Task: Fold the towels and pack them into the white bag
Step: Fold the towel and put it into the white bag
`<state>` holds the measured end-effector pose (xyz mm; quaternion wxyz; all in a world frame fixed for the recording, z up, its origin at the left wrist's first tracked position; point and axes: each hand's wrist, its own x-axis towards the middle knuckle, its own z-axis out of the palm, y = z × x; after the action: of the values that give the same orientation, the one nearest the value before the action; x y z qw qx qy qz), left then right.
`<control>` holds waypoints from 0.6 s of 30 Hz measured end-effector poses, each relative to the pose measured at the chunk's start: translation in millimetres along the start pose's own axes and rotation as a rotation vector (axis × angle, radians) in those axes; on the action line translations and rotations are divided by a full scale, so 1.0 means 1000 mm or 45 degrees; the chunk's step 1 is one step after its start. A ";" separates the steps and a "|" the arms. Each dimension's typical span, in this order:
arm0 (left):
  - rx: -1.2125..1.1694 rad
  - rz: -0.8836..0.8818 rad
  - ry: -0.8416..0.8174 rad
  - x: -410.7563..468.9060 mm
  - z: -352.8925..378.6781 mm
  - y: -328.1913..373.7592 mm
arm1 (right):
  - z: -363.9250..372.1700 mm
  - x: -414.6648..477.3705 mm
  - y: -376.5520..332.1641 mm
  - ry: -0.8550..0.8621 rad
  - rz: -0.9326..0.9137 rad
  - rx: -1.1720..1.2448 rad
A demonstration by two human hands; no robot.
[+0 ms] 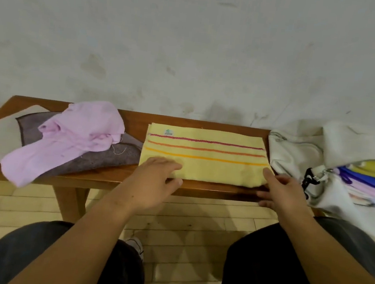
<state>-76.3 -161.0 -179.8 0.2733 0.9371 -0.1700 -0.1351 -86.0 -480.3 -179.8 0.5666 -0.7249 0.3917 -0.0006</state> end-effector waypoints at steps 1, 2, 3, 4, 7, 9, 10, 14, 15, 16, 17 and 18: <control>-0.034 -0.004 0.021 0.001 -0.003 -0.001 | 0.003 0.002 -0.003 0.001 0.036 0.097; -0.047 -0.003 0.039 0.001 -0.004 0.000 | 0.007 0.004 -0.005 -0.011 0.092 0.195; -0.043 0.006 0.044 0.001 -0.004 0.001 | 0.010 0.006 -0.008 -0.026 0.149 0.276; -0.021 0.025 0.026 0.000 -0.002 0.004 | 0.014 0.008 -0.009 -0.041 0.191 0.309; 0.115 0.132 -0.073 -0.002 0.012 0.019 | 0.026 0.006 -0.013 -0.004 0.131 0.154; 0.200 0.157 -0.090 0.000 0.023 0.027 | 0.035 0.001 -0.017 0.070 -0.069 -0.049; 0.232 0.161 -0.082 0.001 0.029 0.029 | 0.037 -0.002 -0.021 0.097 -0.153 -0.076; 0.301 0.241 -0.050 0.009 0.051 0.035 | 0.031 -0.013 -0.043 0.126 -0.285 0.131; 0.304 0.280 -0.047 0.011 0.056 0.038 | 0.027 -0.013 -0.048 0.120 -0.281 0.189; 0.300 0.320 -0.050 0.015 0.063 0.043 | 0.024 -0.010 -0.051 0.123 -0.265 0.255; 0.290 0.355 -0.066 0.018 0.069 0.048 | 0.020 -0.011 -0.056 0.130 -0.244 0.330; 0.279 0.389 -0.092 0.022 0.075 0.054 | 0.017 -0.010 -0.059 0.147 -0.227 0.392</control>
<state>-95.5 -247.3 -214.2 0.1807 0.9191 -0.3337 -0.1062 -51.9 -458.2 -133.1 0.6451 -0.6603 0.3532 -0.1522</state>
